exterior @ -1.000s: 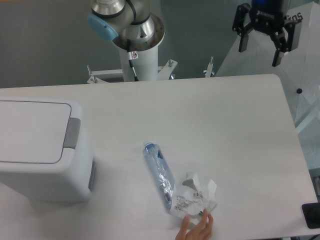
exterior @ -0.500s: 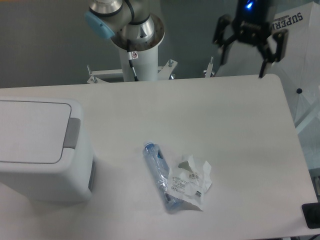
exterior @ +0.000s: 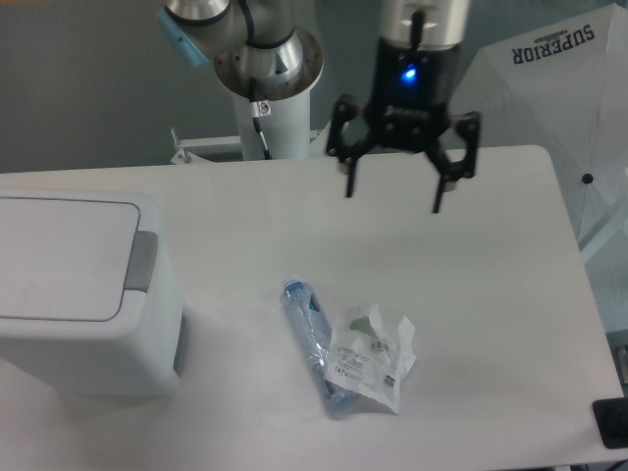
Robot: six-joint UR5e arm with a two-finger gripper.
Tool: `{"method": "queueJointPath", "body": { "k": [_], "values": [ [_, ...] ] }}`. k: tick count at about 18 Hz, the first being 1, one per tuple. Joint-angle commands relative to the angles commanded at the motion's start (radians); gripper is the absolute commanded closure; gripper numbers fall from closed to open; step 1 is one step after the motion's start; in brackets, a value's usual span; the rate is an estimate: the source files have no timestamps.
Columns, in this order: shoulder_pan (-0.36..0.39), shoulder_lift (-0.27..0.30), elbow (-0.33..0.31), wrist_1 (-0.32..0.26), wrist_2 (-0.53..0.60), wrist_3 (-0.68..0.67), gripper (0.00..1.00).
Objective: Open the trash can
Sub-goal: 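Swing the gripper over to the white trash can's lid edge, then hook the gripper finger under the lid edge and lift it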
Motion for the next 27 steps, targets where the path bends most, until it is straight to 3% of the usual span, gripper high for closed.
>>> {"method": "queueJointPath", "body": {
  "k": [6, 10, 15, 21, 27],
  "values": [
    [-0.107, -0.022, -0.008, 0.040, -0.037, -0.255, 0.00],
    [-0.125, -0.025, -0.038, 0.046, -0.109, -0.405, 0.00],
    [-0.163, -0.031, -0.090, 0.052, -0.126, -0.418, 0.00],
    [-0.187, -0.035, -0.132, 0.127, -0.124, -0.459, 0.00],
    [-0.187, -0.035, -0.156, 0.135, -0.121, -0.456, 0.00]
  ]
}}
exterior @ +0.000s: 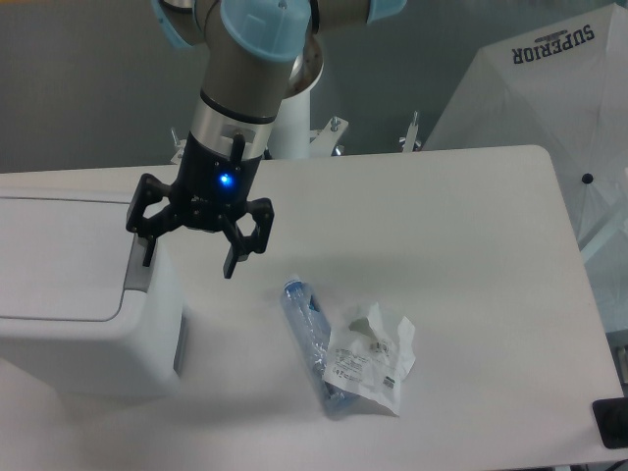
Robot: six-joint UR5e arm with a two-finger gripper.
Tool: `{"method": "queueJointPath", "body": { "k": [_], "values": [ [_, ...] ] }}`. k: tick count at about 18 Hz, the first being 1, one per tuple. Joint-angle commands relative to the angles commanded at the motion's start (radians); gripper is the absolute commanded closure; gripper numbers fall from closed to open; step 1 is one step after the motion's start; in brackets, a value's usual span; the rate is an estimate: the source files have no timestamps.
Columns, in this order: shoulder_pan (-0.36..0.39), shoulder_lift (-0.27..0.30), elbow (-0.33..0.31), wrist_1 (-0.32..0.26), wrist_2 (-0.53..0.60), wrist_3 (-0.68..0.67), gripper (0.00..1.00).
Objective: Open the trash can
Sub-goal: 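Hook the gripper finger under the lid edge and lift it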
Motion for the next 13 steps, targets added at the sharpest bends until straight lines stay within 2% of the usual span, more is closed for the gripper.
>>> {"method": "queueJointPath", "body": {
  "k": [13],
  "values": [
    [0.000, 0.000, -0.026, 0.032, 0.003, 0.002, 0.00]
  ]
}}
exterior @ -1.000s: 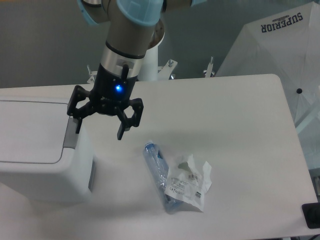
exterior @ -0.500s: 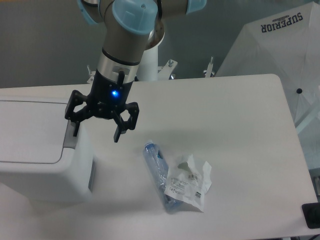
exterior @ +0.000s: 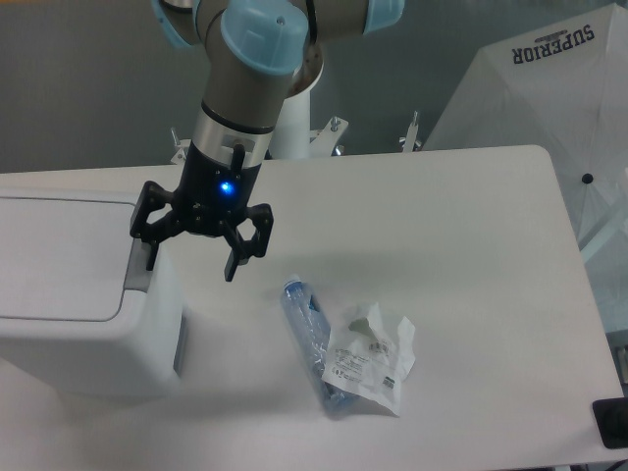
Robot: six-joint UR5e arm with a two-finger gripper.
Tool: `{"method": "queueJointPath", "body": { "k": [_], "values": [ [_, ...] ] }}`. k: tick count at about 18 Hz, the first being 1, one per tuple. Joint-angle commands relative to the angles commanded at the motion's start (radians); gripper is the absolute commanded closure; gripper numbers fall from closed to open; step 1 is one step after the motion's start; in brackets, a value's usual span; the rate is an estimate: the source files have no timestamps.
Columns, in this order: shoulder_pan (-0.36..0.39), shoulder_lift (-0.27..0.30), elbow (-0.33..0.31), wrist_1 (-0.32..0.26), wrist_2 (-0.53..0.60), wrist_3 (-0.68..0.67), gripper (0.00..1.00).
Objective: Open the trash can
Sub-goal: 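Hook the gripper finger under the lid edge and lift it, then push the lid further open with the gripper finger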
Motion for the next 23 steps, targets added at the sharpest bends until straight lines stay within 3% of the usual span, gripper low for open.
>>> {"method": "queueJointPath", "body": {
  "k": [16, 23],
  "values": [
    [0.000, 0.000, -0.002, 0.002, 0.002, 0.003, 0.00],
    [0.049, 0.012, 0.106, 0.049, 0.001, 0.026, 0.00]
  ]
}}
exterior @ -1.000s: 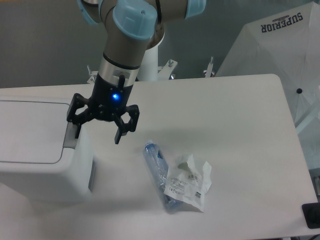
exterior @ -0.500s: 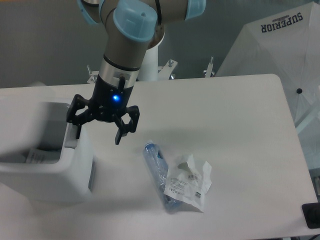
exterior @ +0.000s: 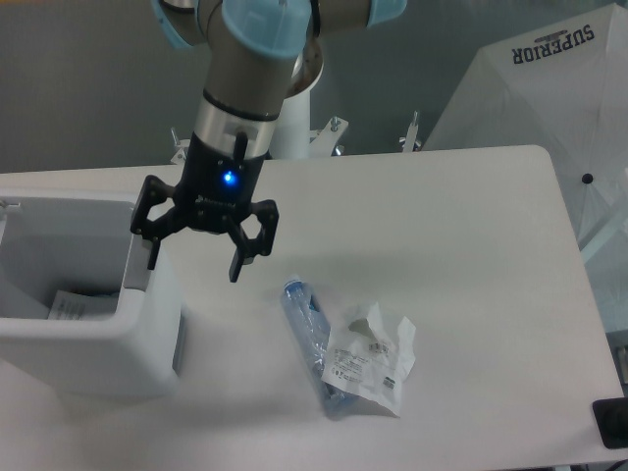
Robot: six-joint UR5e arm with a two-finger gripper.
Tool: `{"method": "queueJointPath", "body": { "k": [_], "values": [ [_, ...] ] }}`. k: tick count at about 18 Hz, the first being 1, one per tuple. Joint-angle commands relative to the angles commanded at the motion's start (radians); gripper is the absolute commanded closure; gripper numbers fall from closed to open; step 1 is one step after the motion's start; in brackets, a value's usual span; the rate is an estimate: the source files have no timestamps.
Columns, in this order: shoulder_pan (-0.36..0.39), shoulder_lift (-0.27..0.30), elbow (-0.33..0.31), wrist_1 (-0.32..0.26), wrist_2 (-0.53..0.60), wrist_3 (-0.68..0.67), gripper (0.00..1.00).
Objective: Open the trash can
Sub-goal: 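Push the lid further open with the gripper finger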
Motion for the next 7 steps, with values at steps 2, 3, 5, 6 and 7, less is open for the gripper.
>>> {"method": "queueJointPath", "body": {
  "k": [2, 3, 5, 6, 7],
  "values": [
    [0.008, -0.003, 0.020, 0.017, 0.014, 0.028, 0.00],
    [0.014, -0.003, 0.029, 0.023, 0.037, 0.035, 0.00],
    [0.035, -0.008, 0.043, 0.034, 0.125, 0.064, 0.00],
    [0.040, -0.009, 0.046, 0.038, 0.165, 0.093, 0.00],
    [0.055, -0.012, 0.045, 0.040, 0.187, 0.129, 0.00]
  ]
}}
